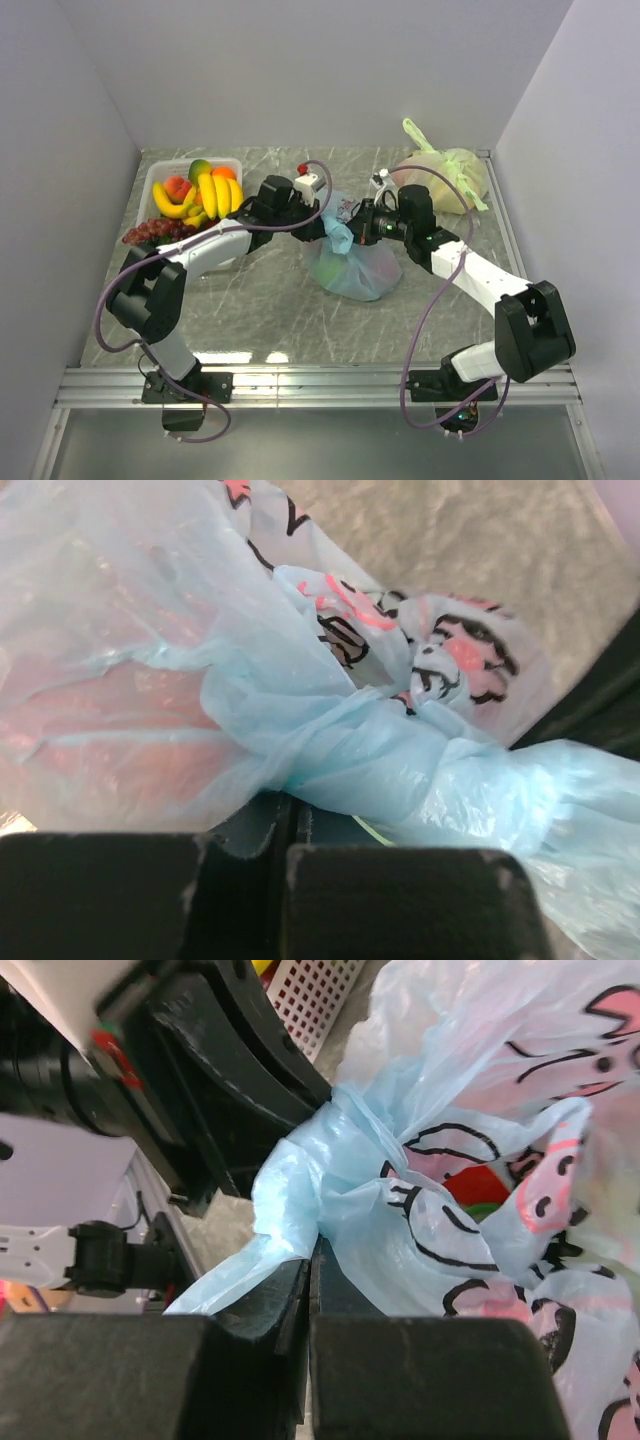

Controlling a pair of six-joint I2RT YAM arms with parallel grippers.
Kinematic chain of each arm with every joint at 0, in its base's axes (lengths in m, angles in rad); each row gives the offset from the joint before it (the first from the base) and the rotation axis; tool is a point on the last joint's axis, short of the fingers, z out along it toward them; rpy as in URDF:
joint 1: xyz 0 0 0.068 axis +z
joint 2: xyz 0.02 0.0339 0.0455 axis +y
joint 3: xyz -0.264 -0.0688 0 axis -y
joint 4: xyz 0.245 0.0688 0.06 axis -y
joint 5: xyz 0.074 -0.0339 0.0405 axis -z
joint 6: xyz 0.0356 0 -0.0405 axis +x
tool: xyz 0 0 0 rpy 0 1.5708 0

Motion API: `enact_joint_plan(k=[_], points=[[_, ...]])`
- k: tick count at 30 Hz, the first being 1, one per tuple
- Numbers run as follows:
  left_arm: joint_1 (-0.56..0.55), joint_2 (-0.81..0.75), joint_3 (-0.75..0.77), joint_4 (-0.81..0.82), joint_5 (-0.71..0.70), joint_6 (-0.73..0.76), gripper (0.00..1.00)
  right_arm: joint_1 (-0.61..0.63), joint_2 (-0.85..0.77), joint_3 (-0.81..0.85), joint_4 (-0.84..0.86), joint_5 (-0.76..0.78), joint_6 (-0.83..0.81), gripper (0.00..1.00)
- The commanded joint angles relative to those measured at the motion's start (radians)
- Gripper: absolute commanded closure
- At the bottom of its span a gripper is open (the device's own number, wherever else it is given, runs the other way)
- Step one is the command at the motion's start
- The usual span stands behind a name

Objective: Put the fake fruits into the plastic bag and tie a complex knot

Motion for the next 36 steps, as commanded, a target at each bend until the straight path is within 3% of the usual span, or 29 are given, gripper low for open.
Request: enact_joint_plan(k=[1, 5, 10, 15, 19, 20, 21, 23, 26, 29, 32, 34, 36], points=[[0.013, -0.024, -0.009, 0.142, 0.178, -0.048, 1.0, 0.005, -0.031, -0.021, 0.062, -0.037, 0.082, 1.0], [-0.004, -0.037, -0.035, 0.15, 0.333, -0.03, 1.0, -0.009, -0.022, -0.025, 0.103, -0.014, 0.147, 1.0], [-0.036, 0.051, -0.036, 0.192, 0.304, -0.139, 1.0, -0.03, -0.001, -0.03, 0.16, -0.027, 0.247, 1.0], [-0.001, 0.117, -0.055, 0.43, 0.347, -0.312, 1.0, -0.059, -0.002, 0.015, -0.012, -0.138, 0.1, 1.0], [0.004, 0.118, -0.062, 0.467, 0.359, -0.326, 1.0, -0.124, -0.013, 0.073, -0.243, -0.23, -0.156, 0.74], [0.004, 0.12, -0.062, 0.469, 0.368, -0.329, 1.0, -0.138, -0.017, 0.091, -0.347, -0.241, -0.207, 0.6], [0.002, 0.121, -0.06, 0.467, 0.367, -0.334, 1.0, -0.153, -0.034, 0.134, -0.399, -0.25, -0.256, 0.52], [0.004, 0.129, -0.051, 0.459, 0.375, -0.332, 1.0, -0.206, -0.049, 0.174, -0.534, -0.288, -0.385, 0.42], [0.002, 0.137, -0.04, 0.432, 0.376, -0.323, 1.0, -0.276, -0.059, 0.235, -0.617, -0.342, -0.467, 0.44], [0.004, 0.149, -0.026, 0.409, 0.372, -0.32, 1.0, -0.29, -0.063, 0.219, -0.477, -0.272, -0.395, 0.56], [-0.001, 0.167, 0.0, 0.388, 0.364, -0.321, 1.0, -0.274, 0.01, 0.216, -0.382, -0.221, -0.345, 0.7], [-0.003, 0.18, 0.015, 0.371, 0.343, -0.321, 1.0, -0.259, 0.108, 0.263, -0.409, -0.195, -0.374, 0.76], [-0.004, 0.198, 0.032, 0.352, 0.317, -0.326, 1.0, -0.247, 0.186, 0.291, -0.443, -0.184, -0.411, 0.77]])
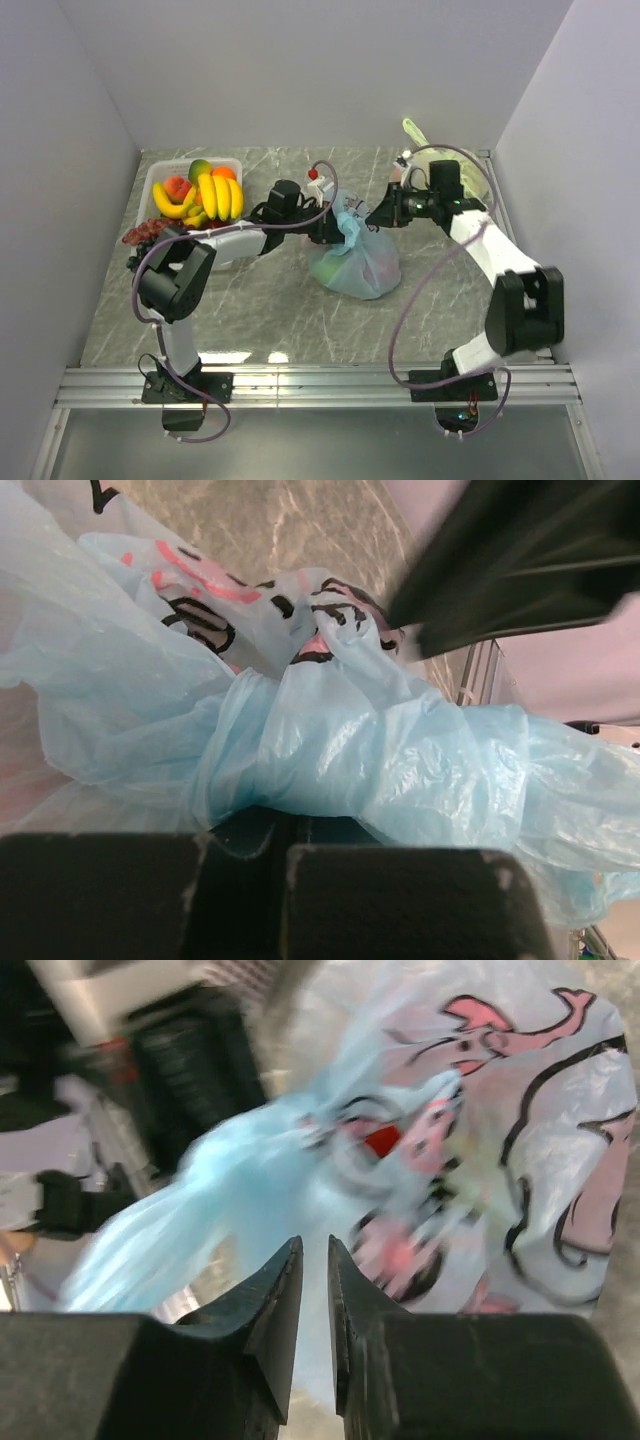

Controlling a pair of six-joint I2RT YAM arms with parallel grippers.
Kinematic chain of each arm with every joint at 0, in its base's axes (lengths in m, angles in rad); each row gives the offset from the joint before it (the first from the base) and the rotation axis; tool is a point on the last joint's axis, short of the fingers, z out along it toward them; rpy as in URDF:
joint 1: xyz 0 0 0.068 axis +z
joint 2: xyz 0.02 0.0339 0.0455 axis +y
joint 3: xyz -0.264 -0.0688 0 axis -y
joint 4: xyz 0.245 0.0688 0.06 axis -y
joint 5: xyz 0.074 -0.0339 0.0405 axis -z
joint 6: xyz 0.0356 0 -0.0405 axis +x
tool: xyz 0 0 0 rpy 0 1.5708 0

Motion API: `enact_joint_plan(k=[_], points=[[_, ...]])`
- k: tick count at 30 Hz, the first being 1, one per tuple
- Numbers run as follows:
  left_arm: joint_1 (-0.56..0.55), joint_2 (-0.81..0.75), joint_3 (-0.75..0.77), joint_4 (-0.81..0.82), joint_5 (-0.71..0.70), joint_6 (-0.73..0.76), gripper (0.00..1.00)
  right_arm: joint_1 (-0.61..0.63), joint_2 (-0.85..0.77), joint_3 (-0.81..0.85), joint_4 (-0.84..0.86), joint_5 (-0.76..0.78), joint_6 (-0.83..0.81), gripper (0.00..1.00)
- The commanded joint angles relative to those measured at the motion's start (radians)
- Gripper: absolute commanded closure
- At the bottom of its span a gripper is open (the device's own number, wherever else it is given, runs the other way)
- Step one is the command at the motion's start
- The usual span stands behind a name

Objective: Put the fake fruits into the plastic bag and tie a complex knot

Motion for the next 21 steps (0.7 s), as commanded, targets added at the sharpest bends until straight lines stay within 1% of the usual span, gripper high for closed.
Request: enact_joint_plan(k=[1, 3, 6, 7, 8, 9, 10, 13, 14, 18, 20, 21], points=[[-0.007, 0.026, 0.054, -0.012, -0.031, -0.016, 1.0, 0.02, 0.112, 0.045, 0.001, 0.049, -0.054, 0.74], [-0.007, 0.038, 0.06, -0.003, -0.038, -0.025, 1.0, 0.02, 0.135, 0.03, -0.004, 0.035, -0.074, 0.68], [-0.007, 0.056, 0.072, 0.026, -0.052, -0.042, 1.0, 0.029, 0.13, -0.01, -0.028, 0.007, -0.102, 0.55], [-0.007, 0.062, 0.079, 0.037, -0.051, -0.047, 1.0, 0.032, 0.127, -0.022, -0.037, -0.014, -0.108, 0.47], [-0.007, 0.075, 0.091, 0.052, -0.042, -0.065, 1.0, 0.035, 0.121, -0.035, -0.05, -0.032, -0.111, 0.44], [-0.007, 0.082, 0.097, 0.072, -0.031, -0.076, 1.0, 0.038, 0.12, -0.06, -0.053, -0.051, -0.105, 0.36], [-0.007, 0.089, 0.105, 0.115, -0.013, -0.087, 1.0, 0.046, 0.115, -0.074, -0.05, -0.09, -0.096, 0.26], [-0.006, 0.109, 0.114, 0.2, 0.082, -0.14, 1.0, 0.092, 0.106, -0.11, -0.019, -0.105, -0.048, 0.24], [-0.006, 0.119, 0.111, 0.259, 0.148, -0.16, 1.0, 0.104, 0.109, -0.125, 0.027, -0.112, -0.021, 0.23], [-0.001, 0.107, 0.097, 0.332, 0.242, -0.191, 1.0, 0.155, 0.11, -0.153, 0.166, -0.14, 0.174, 0.23], [0.001, 0.089, 0.083, 0.349, 0.277, -0.197, 1.0, 0.175, 0.098, -0.162, 0.257, -0.144, 0.231, 0.22], [0.001, 0.083, 0.079, 0.361, 0.308, -0.2, 1.0, 0.178, 0.097, -0.165, 0.272, -0.152, 0.267, 0.22]])
